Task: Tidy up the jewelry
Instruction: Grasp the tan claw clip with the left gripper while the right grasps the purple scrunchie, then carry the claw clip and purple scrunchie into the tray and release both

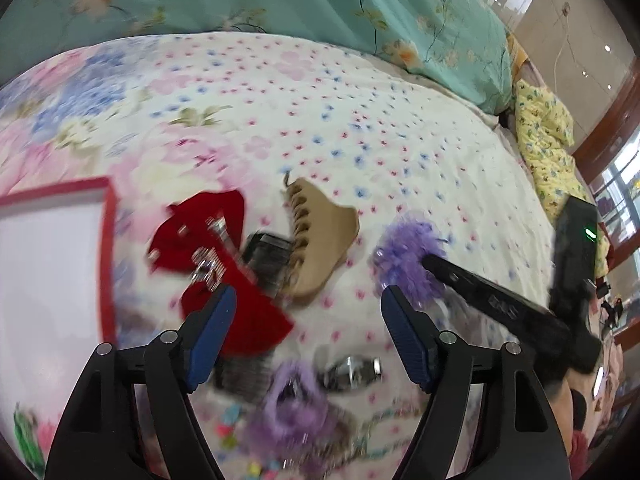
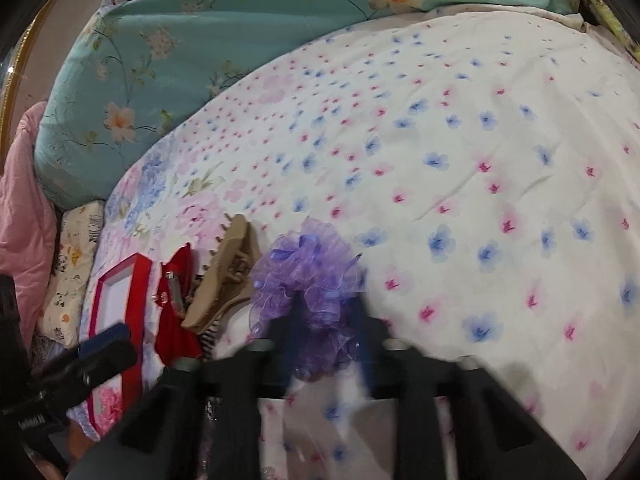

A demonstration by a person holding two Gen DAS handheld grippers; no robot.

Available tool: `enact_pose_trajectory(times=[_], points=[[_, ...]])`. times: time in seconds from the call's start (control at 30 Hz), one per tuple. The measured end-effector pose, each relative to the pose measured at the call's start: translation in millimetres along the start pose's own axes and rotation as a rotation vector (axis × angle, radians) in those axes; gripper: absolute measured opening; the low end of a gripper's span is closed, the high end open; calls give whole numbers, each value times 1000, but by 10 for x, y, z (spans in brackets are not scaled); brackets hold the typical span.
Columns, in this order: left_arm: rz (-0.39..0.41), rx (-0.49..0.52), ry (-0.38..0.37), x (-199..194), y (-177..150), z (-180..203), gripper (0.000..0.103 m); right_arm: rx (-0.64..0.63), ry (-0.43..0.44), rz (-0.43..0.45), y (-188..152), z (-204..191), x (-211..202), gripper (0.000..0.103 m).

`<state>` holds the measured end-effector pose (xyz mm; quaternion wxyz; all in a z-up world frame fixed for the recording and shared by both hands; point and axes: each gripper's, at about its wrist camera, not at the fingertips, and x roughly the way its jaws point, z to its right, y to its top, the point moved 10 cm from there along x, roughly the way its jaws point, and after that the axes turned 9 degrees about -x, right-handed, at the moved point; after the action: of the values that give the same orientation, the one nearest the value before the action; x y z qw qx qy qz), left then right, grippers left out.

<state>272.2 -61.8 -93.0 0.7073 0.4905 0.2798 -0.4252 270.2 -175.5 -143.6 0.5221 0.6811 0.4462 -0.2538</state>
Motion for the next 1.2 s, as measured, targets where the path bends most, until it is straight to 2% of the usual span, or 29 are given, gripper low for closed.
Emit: enact_pose_trajectory(times=[0.17, 0.4, 0.43, 0.47, 0.57, 0.77, 1.0, 1.2], points=[[-45, 40, 40, 382, 173, 138, 78, 38, 17, 47, 63, 110, -215, 8], [-102, 103, 93, 726, 179, 221, 74, 91, 51, 79, 60, 240, -454, 8], [-103, 111, 91, 749, 177, 236, 64, 94, 54, 81, 63, 239, -466, 8], [-107, 120, 93, 765, 170, 246, 46, 98, 59, 85, 71, 240, -480, 8], [-95, 136, 91, 757, 186, 264, 44, 99, 63, 90, 88, 237, -498, 8], [-59, 118, 56, 604, 188, 274, 43, 100, 77, 100, 87, 211, -533, 8], [2, 88, 15, 178, 157, 246, 43, 83, 98, 105, 67, 96, -596, 8], [44, 43, 8, -194, 86, 20, 43, 54, 142, 99, 41, -177, -589, 8]])
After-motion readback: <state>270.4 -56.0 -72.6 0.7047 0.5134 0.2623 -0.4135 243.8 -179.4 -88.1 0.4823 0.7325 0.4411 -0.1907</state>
